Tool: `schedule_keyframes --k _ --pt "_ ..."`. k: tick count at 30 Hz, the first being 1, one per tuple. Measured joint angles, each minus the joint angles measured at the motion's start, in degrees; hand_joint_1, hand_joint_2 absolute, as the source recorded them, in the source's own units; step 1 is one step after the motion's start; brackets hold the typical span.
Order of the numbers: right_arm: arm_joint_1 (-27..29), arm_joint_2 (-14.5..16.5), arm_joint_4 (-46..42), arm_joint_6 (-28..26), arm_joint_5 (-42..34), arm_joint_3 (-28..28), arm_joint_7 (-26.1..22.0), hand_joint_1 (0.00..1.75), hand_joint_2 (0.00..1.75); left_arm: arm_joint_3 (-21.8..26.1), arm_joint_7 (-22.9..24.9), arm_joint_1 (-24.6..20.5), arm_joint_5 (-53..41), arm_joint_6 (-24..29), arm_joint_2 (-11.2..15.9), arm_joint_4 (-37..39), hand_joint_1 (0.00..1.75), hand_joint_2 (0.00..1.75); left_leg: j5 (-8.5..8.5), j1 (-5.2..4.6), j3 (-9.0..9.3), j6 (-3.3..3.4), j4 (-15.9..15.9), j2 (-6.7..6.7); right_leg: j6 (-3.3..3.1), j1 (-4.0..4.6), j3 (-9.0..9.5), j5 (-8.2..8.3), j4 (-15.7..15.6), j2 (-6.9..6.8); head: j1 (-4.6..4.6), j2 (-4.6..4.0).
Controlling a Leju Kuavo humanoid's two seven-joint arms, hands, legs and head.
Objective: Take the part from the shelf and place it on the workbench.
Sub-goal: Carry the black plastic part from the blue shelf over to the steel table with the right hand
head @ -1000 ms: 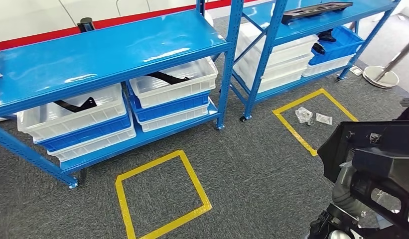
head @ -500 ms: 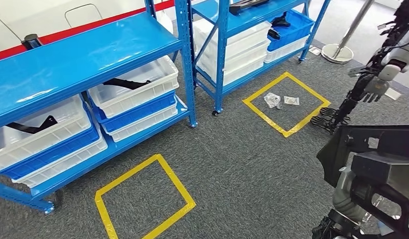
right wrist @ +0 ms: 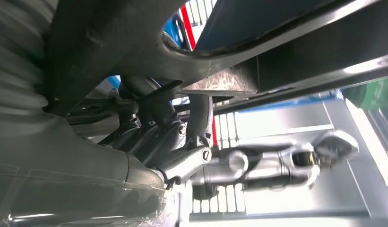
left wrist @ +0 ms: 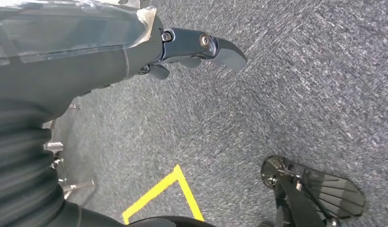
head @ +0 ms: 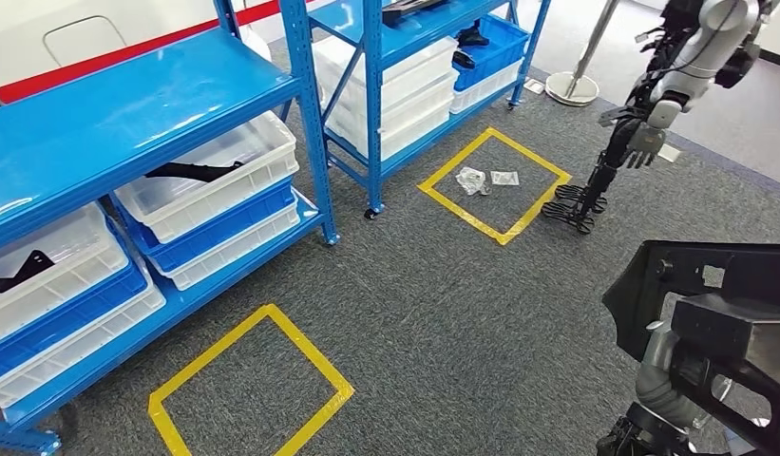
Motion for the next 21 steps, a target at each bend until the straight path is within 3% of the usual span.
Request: schedule_keyframes --k 1,2,4,5,7,9,10,12,14,16,17,18,19,21 --pt "0.1 -0.1 0.1 0.0 0.0 0.0 0.0 1.75 1.75 0.1 0.1 0.0 0.1 0.0 0.0 0.0 0.00 1.75 -0.01 0.00 -0.06 -0.01 0.0 0.78 0.30 -0.09 -0.51 -0.30 1.5 -0.20 0.01 0.00" --pt "0.1 -0.1 0.2 0.0 0.0 0.0 0.0 1.75 1.75 0.1 0.1 0.0 0.1 0.0 -0.1 0.0 0.00 1.75 -0.04 0.04 -0.06 -0.07 0.0 1.52 0.79 -0.21 0.14 0.23 0.7 -0.47 0.03 0.00" --pt "0.1 -0.2 0.3 0.0 0.0 0.0 0.0 1.75 1.75 0.1 0.1 0.0 0.1 0.0 -0.1 0.0 0.00 1.75 -0.20 0.08 0.12 -0.39 0.1 2.80 1.87 -0.43 4.33 2.69 -6.5 -2.34 0.07 0.00" --pt "0.0 -0.2 0.3 0.0 0.0 0.0 0.0 1.75 1.75 0.1 0.2 -0.1 0.1 0.0 -0.2 0.0 0.00 1.75 -0.37 -0.06 0.22 -0.73 0.2 3.33 2.03 -0.32 6.50 3.73 -10.2 -3.62 0.15 0.00" --pt "-0.1 -0.2 0.3 0.1 -0.1 0.0 0.0 1.75 1.75 0.2 0.3 -0.1 0.2 0.0 -0.2 -0.1 0.00 1.75 -0.61 -0.40 0.48 -1.45 0.2 4.27 1.41 0.00 8.54 4.61 -13.9 -4.97 0.05 0.00" --pt "-0.1 -0.4 0.4 0.2 -0.1 -0.1 0.0 1.75 1.75 0.3 0.4 -0.2 0.3 0.1 -0.3 -0.1 0.00 1.75 -0.63 -0.39 0.82 -2.10 0.0 5.30 0.35 0.18 8.29 4.82 -14.0 -3.80 -0.21 0.00" --pt "-0.1 -0.5 0.4 0.2 -0.1 -0.1 0.0 1.75 1.75 0.4 0.5 -0.3 0.4 0.1 -0.3 -0.1 0.00 1.75 -0.91 -0.22 0.88 -2.46 0.1 5.06 -0.04 0.00 8.17 4.95 -14.0 -3.18 -0.32 0.00" --pt "-0.2 -0.6 0.4 0.3 -0.4 -0.1 0.1 1.75 1.75 0.5 0.7 -0.4 0.4 0.0 -0.4 -0.1 0.00 1.75 -3.04 0.09 -0.16 -2.95 2.7 2.56 -0.99 -0.40 8.07 5.27 -14.2 -2.01 -0.55 0.00" --pt "-0.3 -0.6 0.4 0.4 -0.7 -0.2 0.1 1.75 1.75 0.6 0.9 -0.2 0.3 -0.2 -0.4 -0.1 0.00 1.75 -6.95 0.17 -3.33 -3.01 9.7 -0.49 -1.75 -0.31 7.91 5.42 -14.2 -0.90 -0.76 0.00" --pt "-0.1 -0.7 0.5 0.4 -1.2 -0.3 0.1 1.75 1.75 0.6 1.1 0.0 0.1 -0.4 -0.3 -0.1 0.00 1.75 -8.88 0.16 -6.14 -2.92 15.2 -1.37 -2.08 -0.01 7.81 5.51 -14.2 0.48 -0.81 0.00" --pt "0.2 -0.7 0.5 0.5 -1.6 -0.7 0.1 1.75 1.75 0.5 1.1 0.0 -0.3 -0.7 -0.3 -0.1 0.00 1.75 -8.19 0.17 -6.27 -2.84 15.3 -1.47 -2.11 0.07 7.82 5.54 -14.1 1.22 -0.81 0.00" --pt "0.9 -0.8 0.3 0.7 -2.3 -1.3 0.0 1.75 1.75 0.4 1.1 0.1 -1.0 -1.1 -0.2 -0.1 0.00 1.75 -6.59 0.17 -5.45 -2.71 13.4 -1.64 -2.10 0.11 7.91 5.54 -14.1 1.92 -0.82 0.00" --pt "1.9 -0.7 -0.1 1.0 -3.0 -2.3 0.0 1.75 1.75 0.2 1.1 0.1 -1.8 -1.6 0.0 -0.1 0.00 1.75 -4.51 0.18 -3.83 -2.52 10.1 -2.25 -2.07 0.12 8.02 5.54 -14.1 2.51 -0.83 0.00" --pt "4.5 -0.1 -1.6 2.3 -4.1 -5.3 0.0 1.75 1.75 -0.5 1.2 0.1 -3.4 -2.7 0.7 -0.2 0.00 1.75 -1.68 0.22 -0.62 -2.15 3.3 -4.83 -1.82 0.32 8.01 5.52 -14.0 3.42 -0.76 0.00"
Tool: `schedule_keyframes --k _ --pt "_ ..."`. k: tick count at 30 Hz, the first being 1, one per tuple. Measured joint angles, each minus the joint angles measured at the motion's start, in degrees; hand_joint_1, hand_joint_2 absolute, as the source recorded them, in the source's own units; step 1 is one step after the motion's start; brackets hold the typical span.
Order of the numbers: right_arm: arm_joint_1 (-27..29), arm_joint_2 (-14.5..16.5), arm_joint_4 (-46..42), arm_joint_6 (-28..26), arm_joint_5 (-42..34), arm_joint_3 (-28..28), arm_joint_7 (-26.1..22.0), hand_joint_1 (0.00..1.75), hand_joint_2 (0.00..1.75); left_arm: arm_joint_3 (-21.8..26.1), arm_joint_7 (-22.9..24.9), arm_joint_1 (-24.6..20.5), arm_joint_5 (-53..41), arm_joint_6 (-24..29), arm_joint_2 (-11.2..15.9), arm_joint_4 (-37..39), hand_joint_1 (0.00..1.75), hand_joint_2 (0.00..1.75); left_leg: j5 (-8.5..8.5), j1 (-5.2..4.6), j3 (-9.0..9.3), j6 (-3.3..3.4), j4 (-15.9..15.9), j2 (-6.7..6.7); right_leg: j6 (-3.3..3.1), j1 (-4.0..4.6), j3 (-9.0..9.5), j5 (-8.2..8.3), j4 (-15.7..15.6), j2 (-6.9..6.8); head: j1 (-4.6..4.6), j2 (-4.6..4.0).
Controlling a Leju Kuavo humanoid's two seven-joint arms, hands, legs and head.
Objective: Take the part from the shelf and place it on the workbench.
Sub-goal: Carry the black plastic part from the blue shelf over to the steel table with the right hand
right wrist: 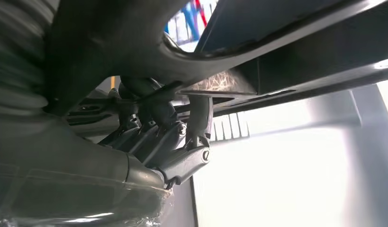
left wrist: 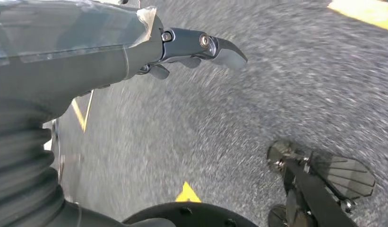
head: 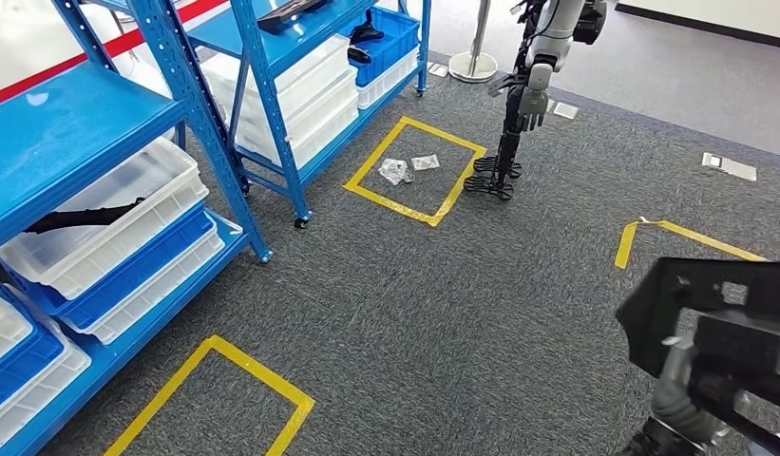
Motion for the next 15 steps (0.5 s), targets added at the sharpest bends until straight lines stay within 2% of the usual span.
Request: schedule_keyframes --k 1,2,4,6,8,10,11,12,13,14,15 --pt "1.2 0.5 -1.1 0.8 -0.2 -1.6 0.1 1.75 1.75 -0.4 0.2 0.0 -0.5 -0.5 0.4 -0.1 0.00 1.75 0.50 -0.09 0.86 0.13 -1.9 -0.84 0.26 0.03 -0.17 0.07 0.0 0.47 0.06 0.00" --pt "2.4 1.1 -2.2 1.6 -0.2 -3.1 0.4 1.75 1.75 -0.7 0.4 0.0 -0.8 -0.9 0.8 -0.2 0.00 1.75 0.50 -0.27 1.14 0.28 -2.6 -1.05 0.65 -0.03 -0.40 0.20 0.0 1.06 0.10 0.00" --pt "4.5 2.0 -4.4 2.9 0.1 -5.3 1.1 1.75 1.75 -1.2 0.9 -0.1 -1.1 -1.4 1.4 -0.3 0.00 1.75 0.87 -0.49 1.35 0.83 -3.1 0.57 1.45 -0.32 -0.91 0.52 0.0 1.97 0.11 0.00" --pt "6.0 2.5 -6.1 3.6 0.3 -7.0 1.7 1.75 1.75 -1.4 1.1 -0.4 -1.2 -1.6 1.9 -0.4 0.00 1.75 1.53 -0.40 1.72 1.61 -4.0 2.14 1.72 -0.17 -2.26 -0.49 2.1 0.18 0.37 0.00" --pt "6.6 2.7 -7.1 3.8 0.4 -8.1 1.8 1.75 1.75 -1.5 1.1 -0.5 -1.2 -1.9 2.1 -0.5 0.00 1.75 1.82 -0.41 1.75 2.03 -4.4 3.85 1.44 -0.01 -5.50 -3.61 8.6 -2.59 0.75 0.00" --pt "7.0 3.0 -7.6 3.9 0.4 -8.8 2.0 1.75 1.75 -1.7 1.2 -0.4 -1.2 -2.0 2.2 -0.5 0.00 1.75 1.82 -0.39 1.53 2.04 -4.4 5.64 1.62 -0.24 -8.55 -6.17 15.4 -3.51 0.92 0.00" --pt "7.3 3.1 -7.7 4.0 0.4 -9.0 2.1 1.75 1.75 -1.7 1.2 -0.4 -1.2 -2.0 2.2 -0.5 0.00 1.75 1.80 -0.29 1.47 1.93 -4.4 6.46 2.10 -0.46 -8.55 -6.22 15.9 -3.77 0.95 0.00" --pt "7.5 3.2 -7.9 4.1 0.5 -9.2 2.2 1.75 1.75 -1.8 1.2 -0.5 -1.2 -2.0 2.2 -0.5 0.00 1.75 1.75 -0.14 1.48 1.74 -4.4 7.21 2.78 -0.72 -7.36 -5.50 14.2 -4.13 0.97 0.00" --pt "7.6 3.2 -8.0 4.3 0.6 -9.4 2.3 1.75 1.75 -1.8 1.2 -0.5 -1.1 -2.0 2.2 -0.5 0.00 1.75 1.67 0.03 1.60 1.43 -4.3 7.89 3.53 -1.01 -4.99 -4.22 10.4 -4.88 0.97 0.00" --pt "7.7 3.3 -8.2 4.5 0.8 -9.5 2.5 1.75 1.75 -1.8 1.2 -0.5 -1.0 -2.0 2.3 -0.6 0.00 1.75 1.50 0.04 1.74 1.00 -4.2 8.49 4.09 -1.22 -2.40 -3.05 6.0 -6.35 1.04 0.00" --pt "7.7 3.2 -8.3 4.9 0.9 -9.7 2.7 1.75 1.75 -1.8 1.3 -0.5 -0.8 -1.9 2.4 -0.6 0.00 1.75 1.25 -0.03 1.82 0.49 -4.0 9.00 4.22 -1.21 -0.33 -2.17 2.6 -7.51 1.13 0.00"
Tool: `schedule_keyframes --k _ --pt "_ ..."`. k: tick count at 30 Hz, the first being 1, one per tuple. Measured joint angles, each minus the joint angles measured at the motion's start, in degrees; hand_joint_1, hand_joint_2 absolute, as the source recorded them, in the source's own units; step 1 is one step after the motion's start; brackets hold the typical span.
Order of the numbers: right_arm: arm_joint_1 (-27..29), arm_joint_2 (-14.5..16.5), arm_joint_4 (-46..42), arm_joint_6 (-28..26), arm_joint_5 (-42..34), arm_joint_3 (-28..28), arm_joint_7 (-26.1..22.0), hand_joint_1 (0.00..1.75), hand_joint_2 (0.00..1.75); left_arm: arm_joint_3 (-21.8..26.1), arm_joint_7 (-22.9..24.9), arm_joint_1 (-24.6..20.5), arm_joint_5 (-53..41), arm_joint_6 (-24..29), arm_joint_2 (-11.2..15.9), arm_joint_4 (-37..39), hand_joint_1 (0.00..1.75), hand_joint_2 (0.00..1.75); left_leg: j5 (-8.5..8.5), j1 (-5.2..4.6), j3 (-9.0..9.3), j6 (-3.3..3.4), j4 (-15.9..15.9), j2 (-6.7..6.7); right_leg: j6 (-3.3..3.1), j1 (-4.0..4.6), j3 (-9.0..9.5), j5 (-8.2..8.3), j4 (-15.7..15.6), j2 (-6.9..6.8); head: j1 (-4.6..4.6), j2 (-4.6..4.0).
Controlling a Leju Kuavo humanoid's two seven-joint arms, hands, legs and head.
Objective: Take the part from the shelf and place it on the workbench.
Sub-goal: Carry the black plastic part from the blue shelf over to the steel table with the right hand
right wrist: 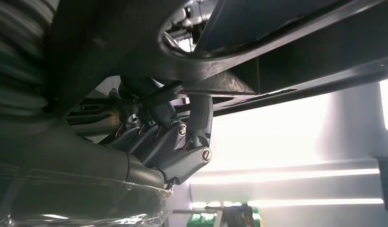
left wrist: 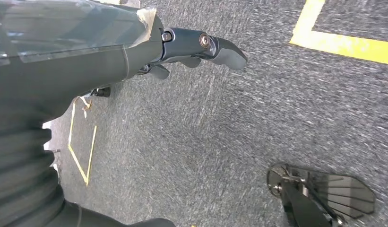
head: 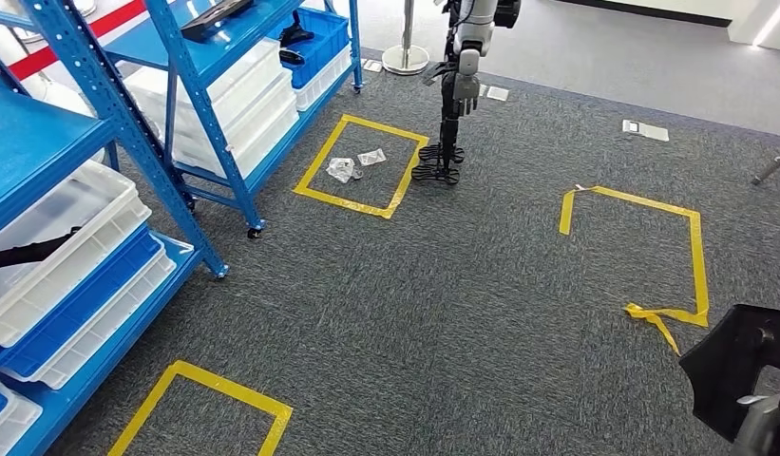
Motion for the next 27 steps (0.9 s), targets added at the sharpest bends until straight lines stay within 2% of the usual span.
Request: schedule_keyframes --k 1,2,4,5,6,7,8,9,10,11,12,13,15,16,17,18,19,21,22,23,24,25,26,27 --pt "0.1 0.0 -0.1 0.3 0.1 -0.1 0.2 1.75 1.75 0.0 0.0 0.0 0.3 0.1 0.1 -0.1 0.00 1.75 -0.24 -0.16 0.14 -0.48 0.1 0.47 -0.29 0.07 1.30 0.46 -2.1 -0.82 -0.10 0.00" --pt "0.1 -0.1 -0.1 0.6 0.1 -0.1 0.4 1.75 1.75 0.0 0.0 -0.1 0.6 0.2 0.2 -0.2 0.00 1.75 -0.44 -0.32 0.27 -0.86 0.1 0.93 -0.85 0.21 1.65 0.52 -2.7 -1.07 -0.18 0.00" --pt "-0.3 -0.2 0.0 0.6 0.4 0.0 0.6 1.75 1.75 0.0 0.0 -0.2 1.3 1.3 -0.3 -0.2 0.00 1.75 -0.61 -0.14 0.64 -1.40 -0.1 1.75 -2.07 0.25 1.49 0.72 -2.6 0.33 -0.56 0.00" --pt "-1.0 -0.2 0.2 0.1 0.9 0.4 0.6 1.75 1.75 0.1 0.0 -0.2 1.6 2.3 -0.8 -0.2 0.00 1.75 -1.05 0.09 0.66 -1.63 0.2 1.15 -2.50 0.12 1.37 0.88 -2.6 1.01 -0.62 0.00" --pt "-2.1 0.0 0.4 -0.6 1.7 1.1 0.5 1.75 1.75 0.2 0.0 -0.1 1.9 3.6 -1.4 -0.2 0.00 1.75 -2.10 0.28 0.20 -1.81 1.5 -0.17 -3.00 0.00 1.23 1.08 -2.7 1.70 -0.68 0.00" --pt "-3.5 0.2 0.8 -1.5 2.8 2.3 0.6 1.75 1.75 0.4 0.0 0.0 2.3 5.0 -2.2 -0.2 0.00 1.75 -3.83 0.39 -0.94 -1.91 4.1 -2.00 -3.46 -0.09 1.08 1.26 -2.7 2.41 -0.80 0.00" --pt "-5.1 0.4 1.3 -2.5 4.0 3.8 0.7 1.75 1.75 0.6 0.1 0.0 2.7 6.2 -2.9 -0.1 0.00 1.75 -5.92 0.38 -2.73 -1.87 7.8 -3.82 -3.81 0.04 0.88 1.39 -2.7 3.15 -0.94 0.00" --pt "-6.9 0.6 2.1 -3.4 5.0 5.6 0.9 1.75 1.75 0.8 0.3 0.1 3.0 7.3 -3.7 -0.1 0.00 1.75 -7.78 0.33 -4.86 -1.75 11.9 -4.91 -4.14 0.25 0.69 1.51 -2.7 3.94 -1.04 0.00" --pt "-8.5 0.7 3.2 -4.2 5.8 7.4 1.1 1.75 1.75 1.1 0.5 0.2 3.3 8.3 -4.5 -0.1 0.00 1.75 -8.80 0.25 -6.68 -1.57 15.2 -5.40 -4.33 0.51 0.54 1.60 -2.7 4.77 -1.14 0.00" --pt "-9.9 0.8 4.3 -4.9 6.2 9.0 1.3 1.75 1.75 1.3 0.8 0.2 3.5 9.1 -5.1 -0.1 0.00 1.75 -8.76 0.14 -7.75 -1.31 16.7 -5.60 -4.47 0.76 0.47 1.69 -2.7 5.53 -1.15 0.00" --pt "-11.1 0.8 5.4 -5.5 6.4 10.5 1.5 1.75 1.75 1.5 1.1 0.2 3.7 9.7 -5.6 -0.1 0.00 1.75 -7.49 -0.04 -7.69 -0.92 15.8 -5.75 -4.56 1.01 0.47 1.76 -2.7 6.25 -1.17 0.00" --pt "-12.2 0.8 6.3 -5.8 6.4 11.7 1.6 1.75 1.75 1.7 1.3 0.2 3.7 10.1 -6.0 -0.1 0.00 1.75 -5.33 -0.29 -6.52 -0.36 12.8 -6.12 -4.60 1.20 0.55 1.79 -2.7 6.88 -1.19 0.00" --pt "-14.2 0.8 7.8 -6.0 6.4 13.4 1.6 1.75 1.75 2.0 1.7 0.2 3.8 10.4 -6.3 -0.1 0.00 1.75 -1.12 -0.85 -3.21 0.87 5.2 -8.09 -4.54 1.50 0.61 1.85 -2.6 7.91 -1.15 0.00" --pt "-15.3 0.8 8.6 -6.1 6.4 14.0 1.6 1.75 1.75 2.1 1.8 0.2 3.8 10.4 -6.4 -0.1 0.00 1.75 -0.01 -1.15 -2.07 1.26 2.6 -8.90 -4.42 1.50 0.49 1.91 -2.6 8.33 -1.18 0.00" --pt "-16.2 0.8 9.4 -6.2 6.4 14.7 1.6 1.75 1.75 2.1 2.0 0.2 3.8 10.5 -6.6 -0.1 0.00 1.75 0.35 -1.41 -1.60 1.46 1.4 -9.36 -4.23 1.47 0.31 2.01 -2.6 8.70 -1.19 0.00" --pt "-17.1 0.8 10.1 -6.2 6.4 15.2 1.6 1.75 1.75 2.1 2.2 0.2 3.8 10.5 -6.7 -0.1 0.00 1.75 0.38 -1.67 -1.53 1.55 1.0 -9.19 -3.92 1.45 0.10 2.15 -2.6 9.09 -1.27 0.00" --pt "-17.7 0.8 10.8 -6.2 6.4 15.7 1.6 1.75 1.75 2.1 2.5 0.1 3.8 10.6 -6.8 -0.1 0.00 1.75 0.60 -1.73 -1.37 1.65 0.7 -8.57 -3.62 1.27 -0.19 2.26 -2.7 9.42 -1.38 0.00" --pt "-19.1 0.7 12.2 -6.2 6.4 16.5 1.7 1.75 1.75 2.2 3.0 0.1 3.9 10.9 -7.2 -0.1 0.00 1.75 1.27 -1.52 -0.78 2.00 -0.3 -7.34 -3.33 1.36 -1.19 1.74 -1.3 8.00 -1.42 0.00" --pt "-19.9 0.7 12.9 -6.1 6.3 16.7 1.7 1.75 1.75 2.3 3.2 0.1 4.0 11.0 -7.3 -0.1 0.00 1.75 1.56 -1.33 -0.51 2.14 -0.7 -6.64 -3.39 1.47 -2.25 0.88 0.5 6.73 -1.27 0.00" --pt "-20.7 0.6 13.6 -6.1 6.3 16.9 1.7 1.75 1.75 2.3 3.3 0.1 4.0 11.2 -7.4 -0.1 0.00 1.75 1.69 -1.26 -0.43 2.20 -0.9 -5.88 -3.51 1.45 -3.88 -0.50 3.8 5.30 -1.18 0.00" --pt "-21.2 0.6 14.2 -6.1 6.3 17.1 1.7 1.75 1.75 2.4 3.4 0.1 4.0 11.2 -7.4 -0.1 0.00 1.75 1.69 -1.23 -0.47 2.25 -1.0 -5.16 -3.52 1.37 -5.81 -1.96 7.6 4.49 -1.03 0.00" --pt "-21.6 0.6 14.7 -6.0 6.3 17.2 1.7 1.75 1.75 2.4 3.4 0.1 4.0 11.2 -7.4 -0.1 0.00 1.75 1.64 -1.18 -0.51 2.21 -1.0 -4.43 -3.32 1.18 -7.58 -3.01 11.0 4.09 -0.96 0.00" --pt "-21.7 0.6 15.2 -6.0 6.2 17.3 1.7 1.75 1.75 2.4 3.5 0.1 4.0 11.2 -7.4 -0.1 0.00 1.75 1.56 -1.11 -0.52 2.11 -0.9 -3.72 -2.89 0.91 -8.70 -3.42 13.1 3.83 -0.95 0.00" --pt "-21.8 0.6 15.7 -6.0 6.2 17.4 1.7 1.75 1.75 2.4 3.5 0.1 4.1 11.2 -7.4 -0.1 0.00 1.75 1.45 -0.99 -0.47 1.95 -0.9 -3.09 -2.23 0.62 -8.55 -2.87 12.7 3.59 -0.93 0.00"
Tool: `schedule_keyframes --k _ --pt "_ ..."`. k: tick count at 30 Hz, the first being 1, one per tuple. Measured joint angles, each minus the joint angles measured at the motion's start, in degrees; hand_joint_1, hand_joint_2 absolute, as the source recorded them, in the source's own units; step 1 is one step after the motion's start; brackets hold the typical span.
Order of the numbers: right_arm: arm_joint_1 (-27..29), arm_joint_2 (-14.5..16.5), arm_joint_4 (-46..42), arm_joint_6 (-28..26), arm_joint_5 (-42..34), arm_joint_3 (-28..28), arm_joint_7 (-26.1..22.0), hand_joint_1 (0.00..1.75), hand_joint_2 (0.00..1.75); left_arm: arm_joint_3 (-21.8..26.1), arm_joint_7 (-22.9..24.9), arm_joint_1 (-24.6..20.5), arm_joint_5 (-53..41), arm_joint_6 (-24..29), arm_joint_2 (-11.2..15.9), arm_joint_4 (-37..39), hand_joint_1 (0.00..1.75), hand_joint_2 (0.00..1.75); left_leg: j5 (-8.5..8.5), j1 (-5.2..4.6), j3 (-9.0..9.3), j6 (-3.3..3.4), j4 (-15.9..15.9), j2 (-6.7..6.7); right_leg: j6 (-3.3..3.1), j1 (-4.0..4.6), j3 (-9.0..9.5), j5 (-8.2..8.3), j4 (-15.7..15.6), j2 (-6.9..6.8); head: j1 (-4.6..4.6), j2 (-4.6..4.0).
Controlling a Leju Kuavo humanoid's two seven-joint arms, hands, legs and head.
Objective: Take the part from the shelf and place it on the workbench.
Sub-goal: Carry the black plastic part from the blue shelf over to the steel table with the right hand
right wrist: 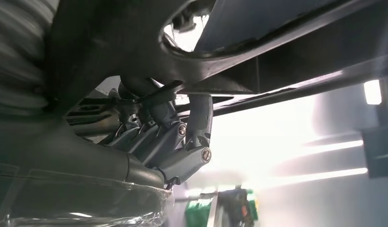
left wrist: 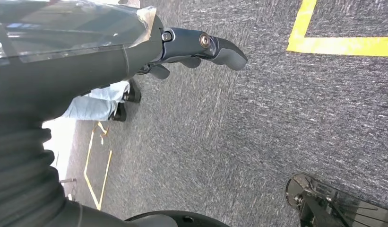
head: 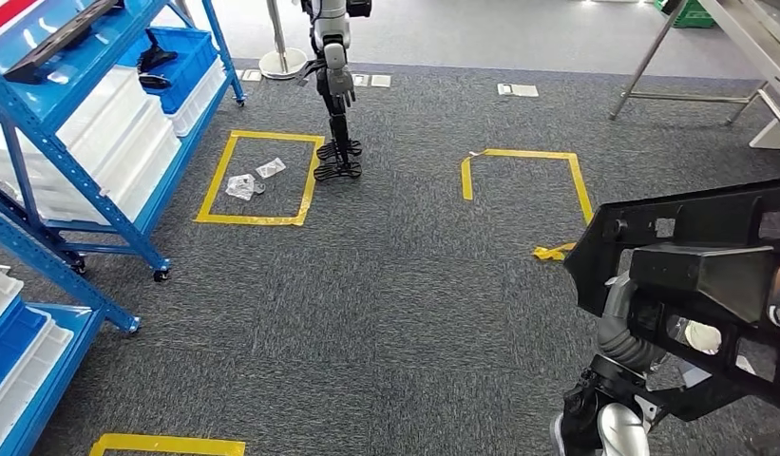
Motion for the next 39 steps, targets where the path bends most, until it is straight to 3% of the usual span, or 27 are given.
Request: schedule_keyframes --k 2,3,4,5,8,10,12,14,15,16,17,19,21,23,24,25,27,29,30,31,33,34,36,38,39 --pt "-0.3 0.0 0.7 0.0 0.0 0.1 0.0 1.75 1.75 0.0 0.0 0.0 0.0 0.0 0.0 0.0 0.00 1.75 -0.41 0.31 0.25 -0.63 0.2 1.19 1.67 -0.63 3.61 2.93 -7.1 -1.49 0.02 0.00" --pt "-0.5 0.0 0.9 0.0 0.0 0.2 0.0 1.75 1.75 0.0 0.0 0.0 0.1 0.0 0.0 -0.1 0.00 1.75 -0.74 0.27 0.30 -1.11 0.5 1.70 2.15 -0.71 5.69 4.19 -10.9 -2.60 0.07 0.00" --pt "-0.7 0.0 1.1 0.0 0.0 0.3 0.0 1.75 1.75 0.1 0.0 0.0 0.1 0.0 0.1 -0.1 0.00 1.75 -1.06 0.19 0.34 -1.60 0.7 2.14 2.09 -0.72 7.15 5.02 -13.7 -3.32 0.09 0.00" --pt "-0.9 0.0 1.3 0.0 0.0 0.4 0.0 1.75 1.75 0.1 0.0 0.0 0.1 0.0 0.1 -0.2 0.00 1.75 -1.30 0.06 0.40 -2.02 0.9 2.52 1.68 -0.61 7.76 5.29 -14.9 -3.70 0.10 0.00" --pt "-1.0 -0.1 1.8 0.0 0.0 0.6 0.0 1.75 1.75 0.1 0.0 -0.1 0.1 0.1 0.1 -0.3 0.00 1.75 -1.67 0.20 0.71 -2.76 1.0 3.46 -0.10 -0.41 7.35 5.31 -14.8 -2.06 -0.02 0.00" --pt "-1.3 -0.1 1.9 0.0 0.0 0.7 -0.1 1.75 1.75 0.2 -0.1 -0.1 0.0 0.0 0.1 -0.4 0.00 1.75 -3.75 0.52 -0.27 -3.10 3.4 1.67 -0.86 -0.57 7.26 5.48 -14.8 -0.88 -0.19 0.00" --pt "-1.8 -0.1 2.3 0.0 -0.2 0.7 -0.4 1.75 1.75 0.2 -0.5 -0.1 -0.2 0.0 0.1 -0.4 0.00 1.75 -7.69 0.56 -3.67 -3.14 10.6 -1.23 -1.51 -0.39 7.06 5.65 -14.8 0.28 -0.43 0.00" --pt "-2.1 -0.3 3.1 -0.1 -0.7 0.7 -1.0 1.75 1.75 0.2 -0.8 -0.1 -0.3 -0.2 0.1 -0.4 0.00 1.75 -9.86 0.45 -7.20 -2.81 17.3 -2.34 -1.97 0.09 6.89 5.79 -14.8 1.61 -0.54 0.00" --pt "-2.1 -0.4 3.4 -0.2 -0.8 0.6 -1.3 1.75 1.75 0.2 -1.0 0.0 -0.4 -0.4 0.1 -0.4 0.00 1.75 -9.29 0.38 -7.71 -2.47 17.8 -2.51 -2.07 0.32 6.87 5.84 -14.8 2.35 -0.53 0.00" --pt "-2.1 -0.5 3.6 -0.4 -1.0 0.5 -1.6 1.75 1.75 0.2 -1.2 0.0 -0.5 -0.5 0.1 -0.4 0.00 1.75 -7.65 0.27 -7.03 -2.03 15.9 -2.77 -2.13 0.49 6.89 5.90 -14.8 3.11 -0.52 0.00" --pt "-2.1 -0.6 3.8 -0.5 -1.0 0.5 -1.8 1.75 1.75 0.2 -1.3 0.0 -0.6 -0.7 0.1 -0.4 0.00 1.75 -5.39 0.11 -5.39 -1.51 12.3 -3.49 -2.20 0.59 6.93 5.97 -14.8 3.87 -0.52 0.00" --pt "-2.0 -0.6 3.9 -0.6 -1.0 0.4 -2.1 1.75 1.75 0.2 -1.4 0.0 -0.8 -0.9 0.2 -0.4 0.00 1.75 -2.18 -0.14 -2.00 -0.60 5.0 -6.52 -2.12 0.69 6.89 6.14 -14.8 5.16 -0.48 0.00" --pt "-1.9 -0.7 3.9 -0.8 -1.0 0.3 -2.2 1.75 1.75 0.2 -1.5 -0.1 -1.0 -1.0 0.3 -0.4 0.00 1.75 -1.57 -0.49 -0.78 -0.25 2.2 -7.88 -1.65 0.53 6.54 6.46 -14.9 6.28 -0.61 0.00" --pt "-1.2 -0.9 3.7 -1.4 -1.0 0.2 -2.4 1.75 1.75 0.0 -1.6 -0.1 -1.2 -1.1 0.3 -0.4 0.00 1.75 -1.06 -0.66 -0.49 -0.06 1.5 -6.33 -0.94 0.39 6.07 6.87 -15.0 7.29 -0.82 0.00" --pt "-0.7 -0.9 3.4 -1.7 -1.0 0.0 -2.5 1.75 1.75 0.0 -1.6 -0.1 -1.4 -1.2 0.2 -0.4 0.00 1.75 -0.67 -0.59 -0.24 0.07 0.9 -5.62 -0.77 0.50 5.69 6.72 -14.6 6.66 -0.80 0.00" --pt "-0.1 -1.0 2.9 -2.0 -1.0 -0.2 -2.6 1.75 1.75 -0.1 -1.6 0.0 -1.5 -1.3 0.2 -0.4 0.00 1.75 -0.26 -0.46 0.03 0.19 0.3 -4.81 -0.79 0.72 4.91 6.06 -13.3 5.38 -0.66 0.00" --pt "1.1 -1.1 1.9 -2.2 -1.0 -0.6 -2.6 1.75 1.75 -0.2 -1.6 0.1 -1.6 -1.5 0.1 -0.4 0.00 1.75 0.10 -0.48 0.24 0.27 -0.3 -3.06 -1.16 0.99 2.05 3.20 -7.4 1.99 -0.34 0.00" --pt "2.2 -1.1 1.1 -2.1 -0.9 -0.8 -2.4 1.75 1.75 -0.2 -1.6 0.2 -1.7 -1.8 0.1 -0.4 0.00 1.75 0.08 -0.58 0.11 0.30 -0.3 -1.14 -1.02 0.78 -0.85 0.66 -1.0 0.55 -0.19 0.00" --pt "2.7 -1.1 0.8 -2.0 -0.9 -0.9 -2.3 1.75 1.75 -0.2 -1.6 0.2 -1.7 -1.9 0.1 -0.4 0.00 1.75 0.02 -0.58 0.06 0.25 -0.3 -0.24 -0.61 0.58 -1.11 0.39 0.0 0.23 -0.19 0.00" --pt "3.1 -1.1 0.6 -1.9 -0.9 -1.0 -2.2 1.75 1.75 -0.2 -1.6 0.2 -1.7 -1.9 0.1 -0.4 0.00 1.75 -0.06 -0.52 0.05 0.14 -0.2 0.55 0.01 0.34 -0.13 0.97 -1.4 -0.12 -0.17 0.00" --pt "3.4 -1.1 0.2 -1.7 -0.9 -1.2 -2.1 1.75 1.75 -0.3 -1.7 0.2 -1.7 -2.0 0.2 -0.4 0.00 1.75 -0.38 -0.46 0.11 -0.36 0.0 1.94 1.26 -0.09 4.44 3.24 -9.1 -1.96 -0.17 0.00" --pt "3.5 -1.1 0.0 -1.7 -0.9 -1.2 -2.1 1.75 1.75 -0.3 -1.9 0.2 -1.7 -2.0 0.2 -0.4 0.00 1.75 -0.68 -0.55 0.12 -0.74 0.3 2.51 1.47 -0.12 6.52 4.18 -12.5 -3.01 -0.17 0.00" --pt "3.7 -1.1 -0.4 -1.6 -0.9 -1.4 -2.0 1.75 1.75 -0.3 -2.3 0.2 -1.8 -2.0 0.4 -0.5 0.00 1.75 -1.16 -0.82 0.23 -1.39 0.7 3.38 0.74 0.12 8.21 4.79 -15.4 -3.98 -0.37 0.00" --pt "4.3 -1.3 -0.8 -1.5 -1.0 -1.9 -2.1 1.75 1.75 -0.4 -2.9 0.1 -1.9 -2.1 0.5 -0.5 0.00 1.75 -1.39 -0.72 0.46 -1.78 0.7 4.14 -0.33 0.23 8.09 4.95 -15.3 -2.82 -0.57 0.00" --pt "4.6 -1.4 -1.0 -1.5 -1.1 -2.2 -2.2 1.75 1.75 -0.5 -3.1 0.1 -2.0 -2.1 0.5 -0.5 0.00 1.75 -1.80 -0.53 0.46 -2.03 1.1 3.71 -0.70 0.11 8.01 5.04 -15.3 -2.26 -0.59 0.00"
